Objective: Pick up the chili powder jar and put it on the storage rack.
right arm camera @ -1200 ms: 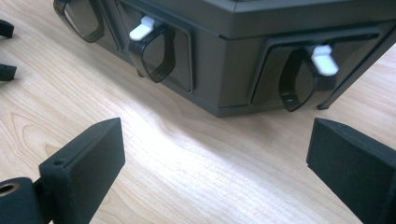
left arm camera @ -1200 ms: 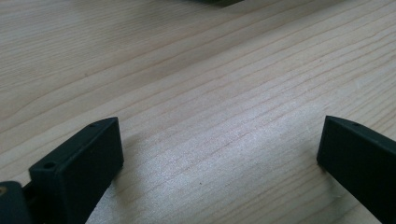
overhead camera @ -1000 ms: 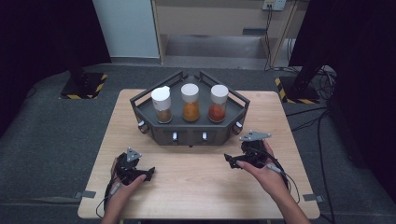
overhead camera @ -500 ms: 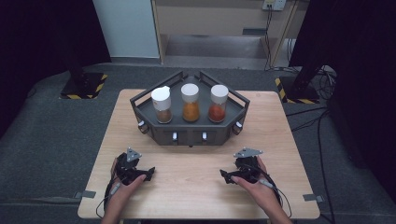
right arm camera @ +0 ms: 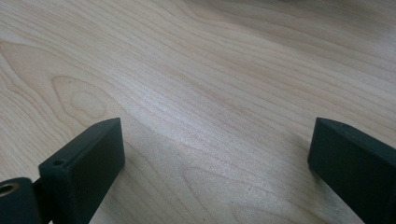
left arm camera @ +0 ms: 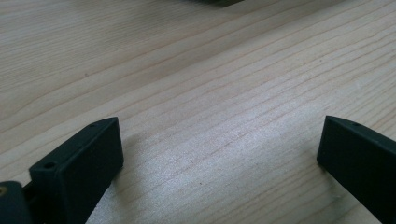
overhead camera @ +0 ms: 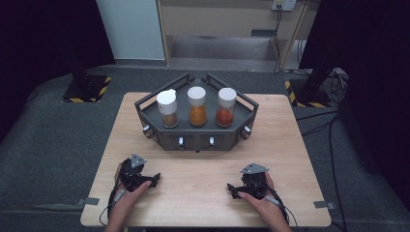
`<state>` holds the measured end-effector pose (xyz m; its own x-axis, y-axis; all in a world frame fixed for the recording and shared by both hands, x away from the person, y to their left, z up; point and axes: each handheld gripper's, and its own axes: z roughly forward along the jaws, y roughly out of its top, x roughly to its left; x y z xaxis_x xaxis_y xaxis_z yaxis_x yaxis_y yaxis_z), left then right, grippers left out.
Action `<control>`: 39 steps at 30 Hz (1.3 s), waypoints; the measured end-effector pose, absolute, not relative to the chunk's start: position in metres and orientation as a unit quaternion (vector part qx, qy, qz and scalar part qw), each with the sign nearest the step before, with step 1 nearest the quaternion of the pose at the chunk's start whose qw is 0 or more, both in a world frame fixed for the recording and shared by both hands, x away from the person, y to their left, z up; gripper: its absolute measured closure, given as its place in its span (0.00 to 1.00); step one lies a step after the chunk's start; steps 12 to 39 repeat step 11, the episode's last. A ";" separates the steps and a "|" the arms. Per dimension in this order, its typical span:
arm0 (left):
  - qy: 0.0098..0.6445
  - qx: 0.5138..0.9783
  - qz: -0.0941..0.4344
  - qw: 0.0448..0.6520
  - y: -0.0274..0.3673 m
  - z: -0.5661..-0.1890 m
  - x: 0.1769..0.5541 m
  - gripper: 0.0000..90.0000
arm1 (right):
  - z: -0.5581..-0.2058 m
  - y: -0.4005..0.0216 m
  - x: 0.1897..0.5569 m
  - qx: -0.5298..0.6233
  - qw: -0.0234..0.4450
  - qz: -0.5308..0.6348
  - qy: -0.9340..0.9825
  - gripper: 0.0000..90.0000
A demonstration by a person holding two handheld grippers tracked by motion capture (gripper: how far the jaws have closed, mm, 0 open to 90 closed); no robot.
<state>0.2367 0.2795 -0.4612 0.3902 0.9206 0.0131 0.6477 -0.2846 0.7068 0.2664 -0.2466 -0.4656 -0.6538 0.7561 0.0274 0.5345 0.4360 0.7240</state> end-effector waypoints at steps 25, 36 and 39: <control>0.508 0.771 0.217 0.316 0.279 -0.461 0.236 0.00 | -0.468 -0.244 0.263 0.382 0.161 0.362 0.835 0.02; 0.508 0.771 0.217 0.316 0.279 -0.461 0.236 0.00 | -0.468 -0.244 0.263 0.382 0.161 0.362 0.835 0.02; 0.508 0.771 0.217 0.316 0.279 -0.461 0.236 0.00 | -0.468 -0.244 0.263 0.382 0.161 0.362 0.835 0.02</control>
